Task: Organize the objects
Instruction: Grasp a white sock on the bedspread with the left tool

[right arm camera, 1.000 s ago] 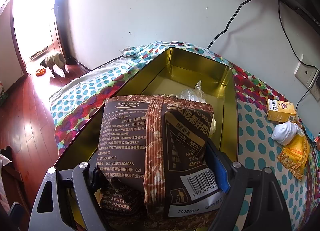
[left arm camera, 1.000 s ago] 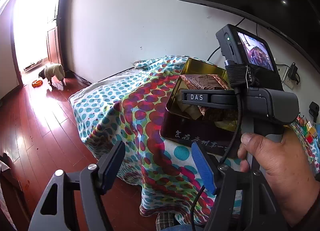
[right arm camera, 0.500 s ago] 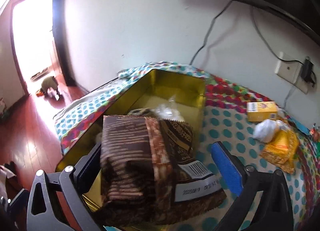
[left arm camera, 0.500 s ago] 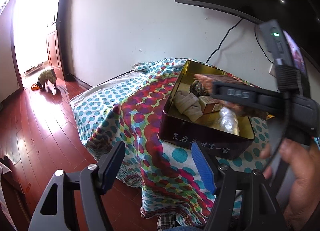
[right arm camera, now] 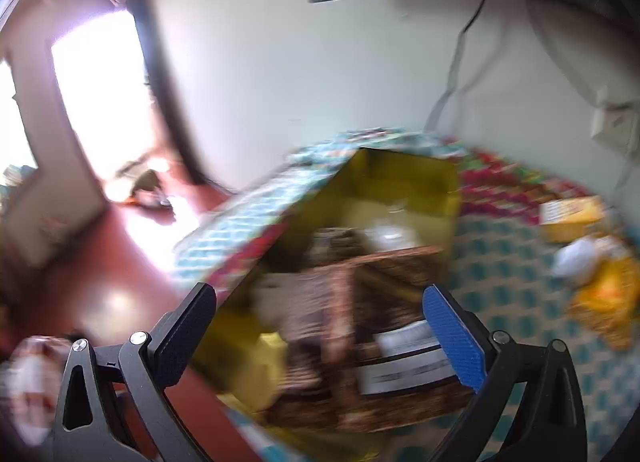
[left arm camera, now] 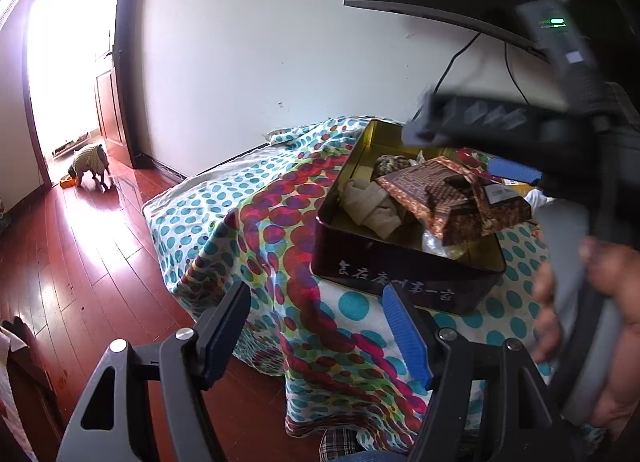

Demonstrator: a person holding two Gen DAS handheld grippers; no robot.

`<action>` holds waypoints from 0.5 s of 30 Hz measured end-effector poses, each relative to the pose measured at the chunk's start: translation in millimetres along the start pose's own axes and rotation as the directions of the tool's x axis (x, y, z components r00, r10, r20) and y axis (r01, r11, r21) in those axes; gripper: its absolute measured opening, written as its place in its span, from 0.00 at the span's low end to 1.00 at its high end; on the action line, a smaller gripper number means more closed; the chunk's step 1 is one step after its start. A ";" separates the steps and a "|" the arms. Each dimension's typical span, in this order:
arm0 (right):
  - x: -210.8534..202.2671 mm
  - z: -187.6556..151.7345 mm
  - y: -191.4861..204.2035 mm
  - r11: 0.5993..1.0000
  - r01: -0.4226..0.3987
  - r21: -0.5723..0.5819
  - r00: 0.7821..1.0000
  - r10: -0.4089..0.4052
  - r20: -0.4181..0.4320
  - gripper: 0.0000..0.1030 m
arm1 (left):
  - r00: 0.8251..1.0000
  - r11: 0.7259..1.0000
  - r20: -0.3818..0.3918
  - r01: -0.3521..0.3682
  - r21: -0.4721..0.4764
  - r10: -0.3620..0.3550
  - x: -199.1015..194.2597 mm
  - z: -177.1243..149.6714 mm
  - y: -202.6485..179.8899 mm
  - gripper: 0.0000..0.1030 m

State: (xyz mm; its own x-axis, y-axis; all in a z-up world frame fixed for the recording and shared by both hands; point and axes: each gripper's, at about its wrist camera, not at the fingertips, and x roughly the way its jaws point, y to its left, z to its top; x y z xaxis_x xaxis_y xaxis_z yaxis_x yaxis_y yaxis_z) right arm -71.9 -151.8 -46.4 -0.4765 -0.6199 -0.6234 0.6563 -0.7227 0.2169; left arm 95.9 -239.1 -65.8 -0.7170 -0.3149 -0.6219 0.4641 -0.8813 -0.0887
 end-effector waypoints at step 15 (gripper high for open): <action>-71.3 -32.8 -204.8 0.755 0.616 0.227 0.782 -0.620 -0.061 1.00 | 0.992 0.989 0.016 0.125 0.084 -0.127 -9.4 -5.7 -31.6 0.68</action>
State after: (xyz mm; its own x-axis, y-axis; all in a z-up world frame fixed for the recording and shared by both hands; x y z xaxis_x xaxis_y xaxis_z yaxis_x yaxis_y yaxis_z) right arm -153.1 50.4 -71.1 -0.7440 -0.0183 -0.6680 0.0689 -0.9964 -0.0493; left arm 91.0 -206.3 -61.6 -0.7782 -0.2061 -0.5932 0.3256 -0.9402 -0.1005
